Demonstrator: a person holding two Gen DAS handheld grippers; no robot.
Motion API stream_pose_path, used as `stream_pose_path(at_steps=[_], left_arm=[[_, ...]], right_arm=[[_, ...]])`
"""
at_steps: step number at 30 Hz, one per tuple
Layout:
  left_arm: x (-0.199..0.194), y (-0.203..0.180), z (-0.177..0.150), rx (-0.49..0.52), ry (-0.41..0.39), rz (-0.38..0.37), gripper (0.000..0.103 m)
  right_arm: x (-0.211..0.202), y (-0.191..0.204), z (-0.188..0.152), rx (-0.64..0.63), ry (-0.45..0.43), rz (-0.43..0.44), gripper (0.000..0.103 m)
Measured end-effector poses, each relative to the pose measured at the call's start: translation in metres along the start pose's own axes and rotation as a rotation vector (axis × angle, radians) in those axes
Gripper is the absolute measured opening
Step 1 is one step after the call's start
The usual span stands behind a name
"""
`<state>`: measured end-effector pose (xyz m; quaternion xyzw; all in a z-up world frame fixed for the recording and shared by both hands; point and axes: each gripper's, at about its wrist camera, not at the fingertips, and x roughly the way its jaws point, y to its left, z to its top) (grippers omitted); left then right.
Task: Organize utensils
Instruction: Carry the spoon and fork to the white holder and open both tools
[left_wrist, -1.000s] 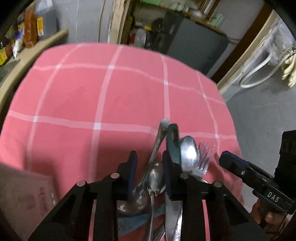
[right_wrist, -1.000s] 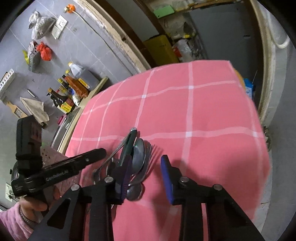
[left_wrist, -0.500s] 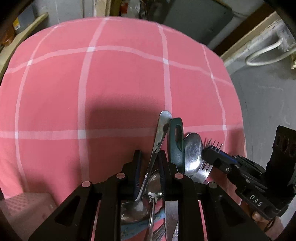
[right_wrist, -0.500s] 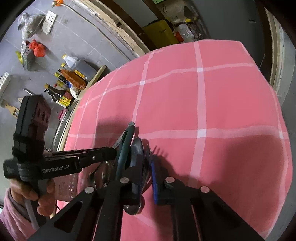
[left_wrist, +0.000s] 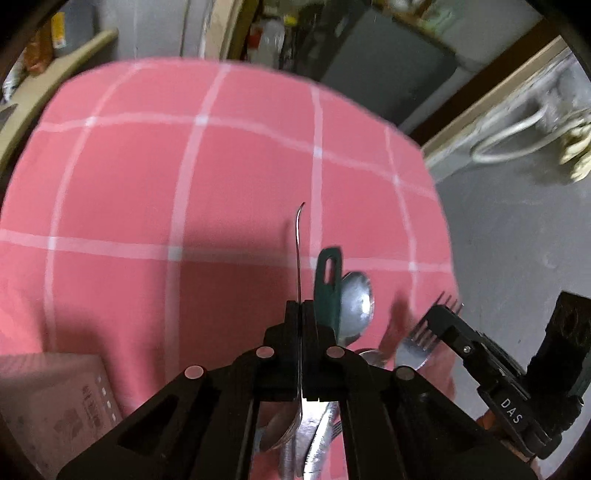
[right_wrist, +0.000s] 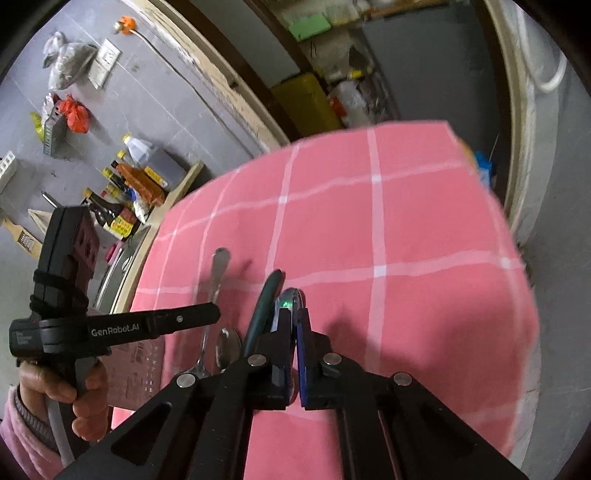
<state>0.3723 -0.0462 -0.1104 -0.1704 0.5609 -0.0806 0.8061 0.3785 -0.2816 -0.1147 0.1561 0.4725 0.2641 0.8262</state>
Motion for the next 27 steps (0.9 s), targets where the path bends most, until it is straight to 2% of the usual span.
stream_pose_path(at_steps=[10, 13, 20, 24, 27], left_arm=[[-0.112, -0.012, -0.021, 0.07, -0.385, -0.159, 0.0], [-0.136, -0.015, -0.023, 0.075, -0.447, -0.184, 0.0], [-0.196, -0.018, -0.019, 0.097, -0.594, -0.203, 0.0], [-0.235, 0.0, -0.03, 0.095, -0.686, -0.181, 0.0], [-0.251, 0.023, -0.039, 0.073, -0.721, -0.175, 0.0]], right_arm=[[-0.07, 0.063, -0.001, -0.21, -0.264, -0.151, 0.003], [-0.087, 0.081, 0.0, -0.254, -0.333, -0.176, 0.003], [-0.125, 0.144, 0.007, -0.347, -0.494, -0.124, 0.003], [-0.132, 0.182, 0.007, -0.404, -0.554, -0.059, 0.003], [-0.124, 0.215, 0.007, -0.461, -0.575, -0.022, 0.003]])
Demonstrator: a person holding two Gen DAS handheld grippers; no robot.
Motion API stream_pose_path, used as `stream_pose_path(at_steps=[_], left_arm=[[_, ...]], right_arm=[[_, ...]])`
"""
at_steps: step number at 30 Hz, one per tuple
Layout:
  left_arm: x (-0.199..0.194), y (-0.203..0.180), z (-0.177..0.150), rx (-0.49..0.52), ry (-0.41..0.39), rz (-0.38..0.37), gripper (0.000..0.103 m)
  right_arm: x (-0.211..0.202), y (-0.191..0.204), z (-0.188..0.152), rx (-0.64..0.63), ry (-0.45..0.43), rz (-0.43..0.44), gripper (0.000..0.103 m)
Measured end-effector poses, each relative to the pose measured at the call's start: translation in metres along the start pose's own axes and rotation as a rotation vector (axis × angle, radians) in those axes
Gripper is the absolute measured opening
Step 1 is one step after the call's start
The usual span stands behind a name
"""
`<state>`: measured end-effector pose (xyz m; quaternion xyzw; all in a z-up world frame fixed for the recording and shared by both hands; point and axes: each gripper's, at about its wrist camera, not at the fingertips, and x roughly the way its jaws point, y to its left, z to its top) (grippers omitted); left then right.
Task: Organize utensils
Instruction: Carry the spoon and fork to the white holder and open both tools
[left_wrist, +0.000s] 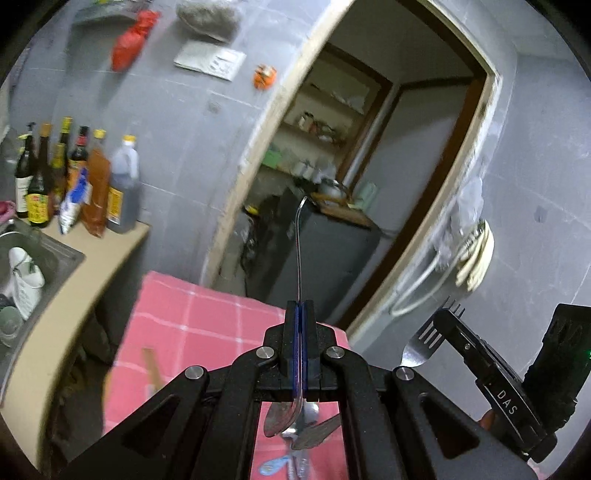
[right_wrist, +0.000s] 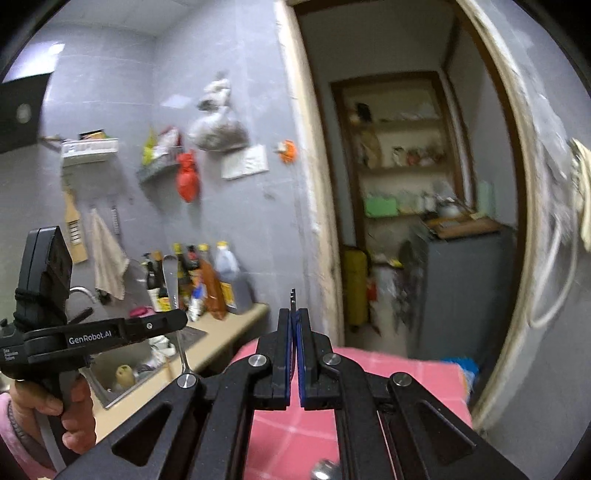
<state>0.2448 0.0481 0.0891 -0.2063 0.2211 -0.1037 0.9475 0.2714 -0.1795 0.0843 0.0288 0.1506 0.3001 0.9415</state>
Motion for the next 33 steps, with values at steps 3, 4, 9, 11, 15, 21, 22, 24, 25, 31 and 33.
stream_pose_path(at_steps=[3, 4, 9, 11, 15, 21, 22, 24, 25, 31, 33], left_arm=[[-0.012, 0.018, -0.003, -0.023, -0.013, 0.01, 0.0], [-0.015, 0.023, -0.004, -0.031, -0.014, 0.013, 0.0], [-0.024, 0.046, -0.02, -0.068, 0.01, 0.022, 0.0], [-0.025, 0.054, -0.03, -0.077, 0.026, 0.028, 0.0], [-0.021, 0.063, -0.05, -0.068, 0.048, 0.027, 0.0], [-0.015, 0.068, -0.076, -0.026, 0.064, 0.032, 0.0], [-0.014, 0.068, -0.079, -0.021, 0.069, 0.03, 0.0], [-0.013, 0.07, -0.083, -0.017, 0.083, 0.026, 0.0], [-0.012, 0.07, -0.085, -0.019, 0.09, 0.025, 0.0], [-0.012, 0.074, -0.089, -0.032, 0.121, 0.007, 0.0], [-0.012, 0.075, -0.088, -0.036, 0.127, 0.004, 0.002]], right_arm=[[0.011, 0.027, 0.003, -0.05, -0.004, 0.036, 0.003], [0.017, 0.037, 0.002, -0.078, 0.0, 0.047, 0.003], [0.032, 0.075, -0.011, -0.206, 0.049, 0.076, 0.003], [0.038, 0.085, -0.02, -0.244, 0.072, 0.081, 0.003], [0.051, 0.097, -0.04, -0.275, 0.13, 0.092, 0.003], [0.063, 0.101, -0.068, -0.273, 0.204, 0.095, 0.003], [0.064, 0.101, -0.072, -0.27, 0.213, 0.095, 0.003], [0.066, 0.1, -0.078, -0.258, 0.238, 0.099, 0.003], [0.067, 0.1, -0.08, -0.254, 0.246, 0.099, 0.003], [0.068, 0.094, -0.085, -0.196, 0.296, 0.106, 0.006], [0.067, 0.094, -0.085, -0.182, 0.298, 0.11, 0.007]])
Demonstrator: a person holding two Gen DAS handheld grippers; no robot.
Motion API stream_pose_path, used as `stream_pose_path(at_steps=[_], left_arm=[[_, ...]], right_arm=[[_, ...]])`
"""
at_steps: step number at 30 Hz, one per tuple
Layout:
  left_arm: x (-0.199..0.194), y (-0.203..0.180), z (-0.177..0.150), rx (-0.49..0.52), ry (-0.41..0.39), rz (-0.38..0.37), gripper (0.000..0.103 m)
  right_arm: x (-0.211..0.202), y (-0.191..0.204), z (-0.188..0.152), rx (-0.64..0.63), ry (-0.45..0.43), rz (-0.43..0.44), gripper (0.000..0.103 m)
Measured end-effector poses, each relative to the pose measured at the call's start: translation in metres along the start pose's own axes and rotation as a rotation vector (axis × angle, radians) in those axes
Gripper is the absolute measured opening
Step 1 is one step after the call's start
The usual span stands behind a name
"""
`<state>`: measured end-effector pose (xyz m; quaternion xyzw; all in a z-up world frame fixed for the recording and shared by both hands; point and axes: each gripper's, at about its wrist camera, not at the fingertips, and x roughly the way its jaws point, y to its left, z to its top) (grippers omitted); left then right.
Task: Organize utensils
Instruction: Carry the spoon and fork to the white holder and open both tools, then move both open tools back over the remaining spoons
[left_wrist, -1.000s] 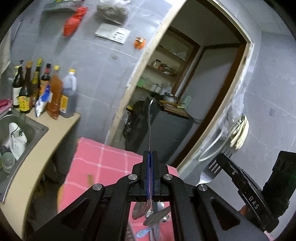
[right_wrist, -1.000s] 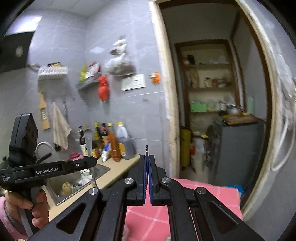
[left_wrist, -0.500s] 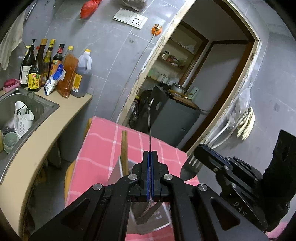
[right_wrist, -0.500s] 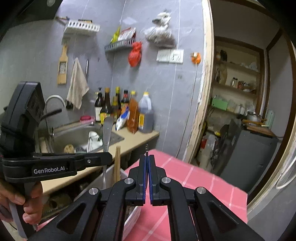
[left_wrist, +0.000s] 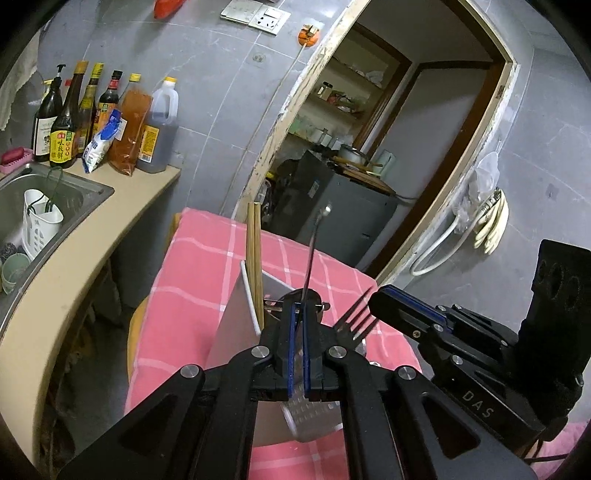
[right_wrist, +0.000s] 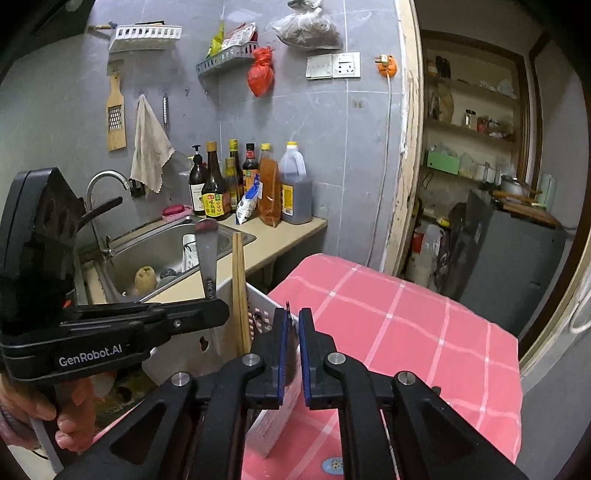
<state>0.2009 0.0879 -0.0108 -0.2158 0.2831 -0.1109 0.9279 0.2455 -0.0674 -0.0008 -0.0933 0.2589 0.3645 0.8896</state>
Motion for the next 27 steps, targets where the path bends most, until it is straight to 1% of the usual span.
stream_pose_path(at_steps=[1, 2, 3, 4, 5, 7, 9, 11, 12, 13, 14, 15, 17, 18, 19, 20, 22, 24, 27], left_arm=[[-0.001, 0.0, 0.001, -0.006, 0.001, -0.002, 0.002], [-0.001, 0.0, 0.001, -0.011, 0.001, 0.002, 0.003], [-0.002, 0.0, 0.002, -0.017, 0.006, 0.007, 0.007], [-0.004, 0.0, 0.003, -0.02, 0.001, 0.007, 0.012], [-0.006, 0.001, 0.003, -0.023, -0.01, 0.007, 0.015], [-0.012, 0.0, 0.006, -0.026, -0.031, 0.016, 0.016], [-0.017, -0.002, 0.009, -0.03, -0.041, 0.023, 0.019], [-0.022, -0.006, 0.012, -0.024, -0.06, 0.032, 0.031], [-0.025, -0.009, 0.013, -0.015, -0.078, 0.035, 0.035], [-0.028, -0.013, 0.014, -0.006, -0.096, 0.038, 0.042], [-0.031, -0.017, 0.015, 0.003, -0.11, 0.039, 0.045], [-0.032, -0.022, 0.015, 0.015, -0.12, 0.039, 0.045], [-0.033, -0.034, 0.015, 0.046, -0.129, 0.045, 0.045], [-0.032, -0.039, 0.015, 0.062, -0.131, 0.047, 0.046], [-0.032, -0.048, 0.013, 0.082, -0.136, 0.048, 0.049], [-0.032, -0.056, 0.011, 0.101, -0.144, 0.047, 0.058], [-0.032, -0.071, 0.006, 0.125, -0.17, 0.039, 0.07], [-0.028, -0.083, 0.001, 0.147, -0.174, 0.017, 0.07], [-0.016, -0.098, -0.003, 0.173, -0.148, -0.009, 0.07]], right_arm=[[-0.001, 0.0, 0.0, 0.006, 0.001, 0.006, 0.011], [-0.003, 0.0, 0.0, 0.014, -0.005, 0.008, 0.013], [-0.005, -0.001, 0.0, 0.021, -0.013, 0.008, 0.013], [-0.009, -0.002, 0.001, 0.03, -0.022, 0.008, 0.013], [-0.012, -0.004, 0.003, 0.042, -0.03, 0.006, 0.013], [-0.019, -0.008, 0.006, 0.065, -0.048, -0.004, 0.014], [-0.028, -0.014, 0.008, 0.084, -0.071, -0.021, 0.021], [-0.041, -0.022, 0.009, 0.113, -0.104, -0.044, 0.041], [-0.048, -0.027, 0.01, 0.13, -0.122, -0.057, 0.046], [-0.054, -0.031, 0.01, 0.146, -0.138, -0.07, 0.053], [-0.061, -0.036, 0.009, 0.162, -0.153, -0.086, 0.06], [-0.067, -0.042, 0.008, 0.178, -0.167, -0.103, 0.063], [-0.078, -0.051, 0.005, 0.205, -0.19, -0.135, 0.079], [-0.086, -0.059, 0.001, 0.228, -0.207, -0.156, 0.082], [-0.092, -0.066, -0.001, 0.245, -0.217, -0.174, 0.089], [-0.098, -0.073, -0.005, 0.265, -0.227, -0.194, 0.095], [-0.109, -0.087, -0.013, 0.293, -0.234, -0.226, 0.1], [-0.116, -0.099, -0.022, 0.308, -0.221, -0.258, 0.101], [-0.123, -0.121, -0.039, 0.338, -0.168, -0.286, 0.101]])
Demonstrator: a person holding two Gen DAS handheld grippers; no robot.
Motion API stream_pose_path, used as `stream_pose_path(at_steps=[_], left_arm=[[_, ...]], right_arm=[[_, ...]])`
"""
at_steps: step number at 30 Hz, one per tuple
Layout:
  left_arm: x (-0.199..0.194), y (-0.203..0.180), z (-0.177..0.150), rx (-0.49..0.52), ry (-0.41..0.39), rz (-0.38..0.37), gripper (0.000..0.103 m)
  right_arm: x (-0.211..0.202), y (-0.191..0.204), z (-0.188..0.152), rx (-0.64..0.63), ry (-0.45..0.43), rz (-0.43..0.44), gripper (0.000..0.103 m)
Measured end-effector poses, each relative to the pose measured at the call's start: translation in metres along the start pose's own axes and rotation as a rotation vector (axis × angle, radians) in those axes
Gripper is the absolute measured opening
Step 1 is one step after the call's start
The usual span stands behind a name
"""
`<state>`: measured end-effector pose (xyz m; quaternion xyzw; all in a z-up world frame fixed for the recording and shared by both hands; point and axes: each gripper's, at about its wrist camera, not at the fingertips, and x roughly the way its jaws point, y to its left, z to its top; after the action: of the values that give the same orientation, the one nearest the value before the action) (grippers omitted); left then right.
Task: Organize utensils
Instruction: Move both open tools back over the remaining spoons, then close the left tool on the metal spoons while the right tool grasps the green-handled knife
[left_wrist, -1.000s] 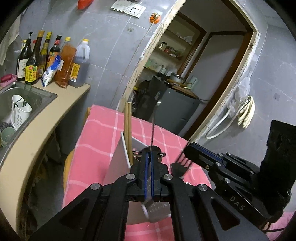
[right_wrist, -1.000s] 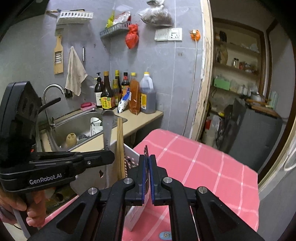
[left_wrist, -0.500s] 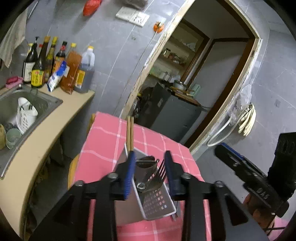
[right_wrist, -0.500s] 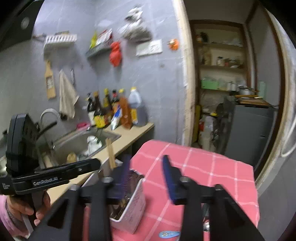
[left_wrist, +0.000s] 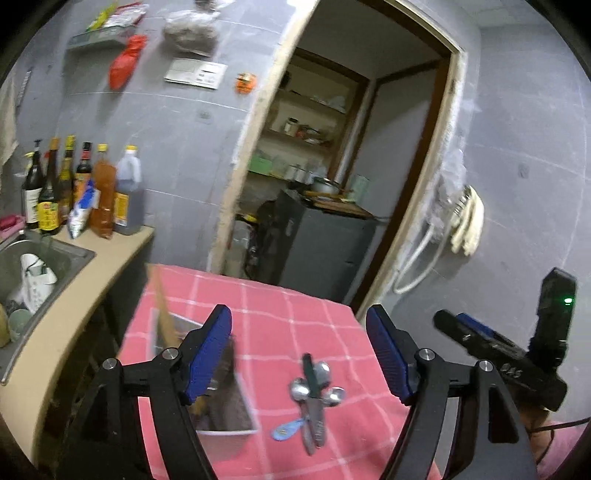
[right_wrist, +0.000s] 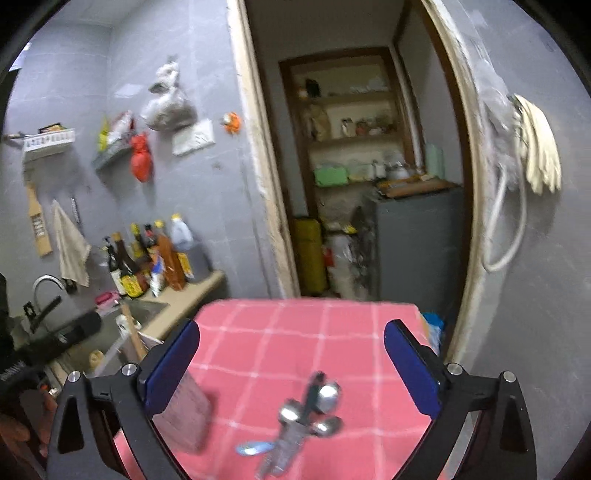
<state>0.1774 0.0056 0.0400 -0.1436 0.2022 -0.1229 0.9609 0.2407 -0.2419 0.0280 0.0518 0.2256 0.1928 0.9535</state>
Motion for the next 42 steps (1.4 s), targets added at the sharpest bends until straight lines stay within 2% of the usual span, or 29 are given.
stream_pose_path(at_steps=[4, 7, 14, 15, 16, 17, 18, 20, 26, 28, 32, 38, 42], left_arm=[[0.026, -0.023, -0.012, 0.023, 0.073, -0.027, 0.07], [0.048, -0.033, -0.024, 0.021, 0.144, -0.019, 0.07], [0.115, -0.048, -0.059, 0.085, 0.357, 0.14, 0.07], [0.12, -0.05, -0.064, 0.121, 0.357, 0.164, 0.07], [0.131, -0.052, -0.067, 0.142, 0.379, 0.16, 0.07], [0.142, -0.052, -0.071, 0.138, 0.409, 0.161, 0.07], [0.154, -0.051, -0.074, 0.125, 0.438, 0.174, 0.07], [0.167, -0.048, -0.079, 0.103, 0.46, 0.172, 0.069], [0.201, -0.034, -0.088, 0.071, 0.505, 0.197, 0.066], [0.209, -0.025, -0.091, 0.042, 0.532, 0.203, 0.063], [0.228, -0.009, -0.102, -0.012, 0.606, 0.194, 0.051], [0.246, 0.014, -0.106, -0.084, 0.661, 0.166, 0.051], [0.254, 0.019, -0.107, -0.082, 0.677, 0.157, 0.048]], right_arm=[[0.003, -0.029, -0.015, 0.036, 0.078, -0.015, 0.101], [0.013, -0.054, -0.029, 0.067, 0.164, -0.007, 0.101], [0.052, -0.102, -0.06, 0.158, 0.371, 0.07, 0.099], [0.058, -0.107, -0.063, 0.171, 0.392, 0.087, 0.096], [0.066, -0.112, -0.065, 0.185, 0.413, 0.106, 0.088], [0.074, -0.116, -0.067, 0.193, 0.437, 0.125, 0.079], [0.082, -0.12, -0.069, 0.196, 0.457, 0.138, 0.076], [0.098, -0.124, -0.07, 0.198, 0.485, 0.159, 0.061], [0.139, -0.129, -0.071, 0.188, 0.533, 0.255, 0.043], [0.153, -0.127, -0.071, 0.19, 0.548, 0.29, 0.04], [0.185, -0.122, -0.073, 0.175, 0.588, 0.339, 0.033], [0.22, -0.11, -0.078, 0.118, 0.645, 0.394, 0.031], [0.232, -0.108, -0.079, 0.104, 0.654, 0.409, 0.027]])
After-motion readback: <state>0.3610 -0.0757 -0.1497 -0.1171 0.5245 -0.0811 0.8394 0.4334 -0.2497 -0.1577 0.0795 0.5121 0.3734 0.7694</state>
